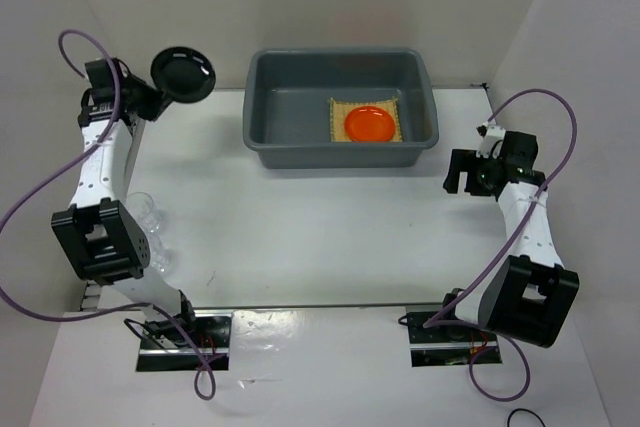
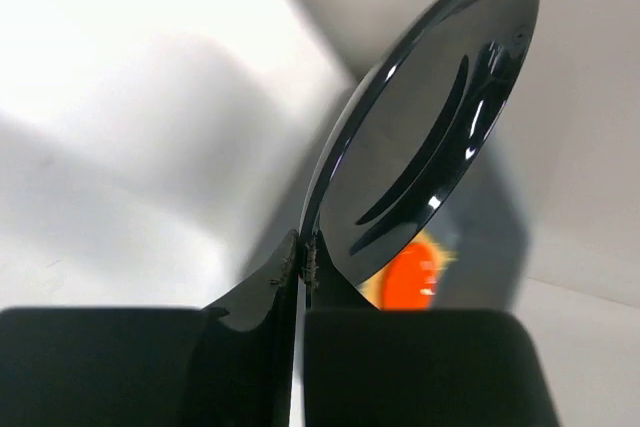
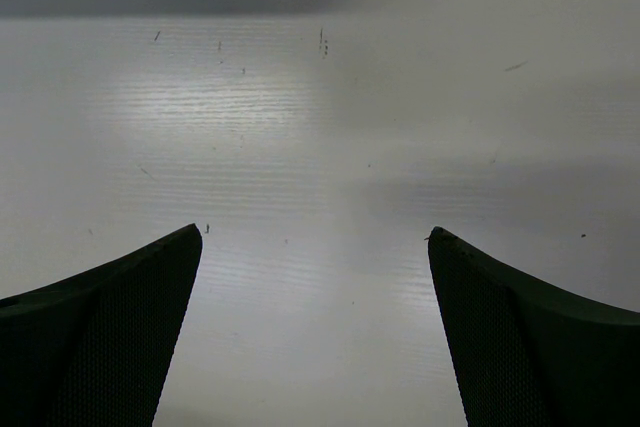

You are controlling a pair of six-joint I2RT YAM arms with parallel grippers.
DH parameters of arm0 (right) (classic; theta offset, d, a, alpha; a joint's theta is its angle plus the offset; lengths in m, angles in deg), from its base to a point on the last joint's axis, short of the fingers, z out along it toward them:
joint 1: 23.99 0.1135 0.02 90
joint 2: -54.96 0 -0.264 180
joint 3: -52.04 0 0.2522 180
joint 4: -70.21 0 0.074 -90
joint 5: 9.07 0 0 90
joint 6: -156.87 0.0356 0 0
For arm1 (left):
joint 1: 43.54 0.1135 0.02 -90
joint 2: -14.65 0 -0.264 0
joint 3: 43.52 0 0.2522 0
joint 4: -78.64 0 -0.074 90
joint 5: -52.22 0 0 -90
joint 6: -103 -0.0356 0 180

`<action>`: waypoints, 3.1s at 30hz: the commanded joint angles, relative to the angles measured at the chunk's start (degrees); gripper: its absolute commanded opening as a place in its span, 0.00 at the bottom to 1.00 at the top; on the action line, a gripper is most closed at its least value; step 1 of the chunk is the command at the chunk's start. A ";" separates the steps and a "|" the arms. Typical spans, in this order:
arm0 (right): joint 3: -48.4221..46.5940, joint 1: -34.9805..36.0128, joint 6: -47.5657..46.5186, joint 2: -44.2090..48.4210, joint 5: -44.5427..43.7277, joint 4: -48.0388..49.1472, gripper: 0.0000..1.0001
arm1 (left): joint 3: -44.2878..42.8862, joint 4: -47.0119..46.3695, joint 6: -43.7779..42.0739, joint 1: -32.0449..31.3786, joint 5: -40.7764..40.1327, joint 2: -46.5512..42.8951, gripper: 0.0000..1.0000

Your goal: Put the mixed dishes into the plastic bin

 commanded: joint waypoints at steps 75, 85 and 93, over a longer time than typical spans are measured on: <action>0.58 25.14 4.81 -10.21 -44.98 2.65 0.98 | -9.34 38.84 -8.80 -24.54 -42.70 -0.57 1.00; 0.58 26.81 4.81 -9.68 -44.45 2.65 0.98 | 13.00 33.62 -13.10 -4.74 -40.23 -6.00 1.00; 0.58 26.81 4.81 -9.68 -44.45 2.65 0.98 | 17.92 30.82 -11.96 -1.29 -39.97 3.15 1.00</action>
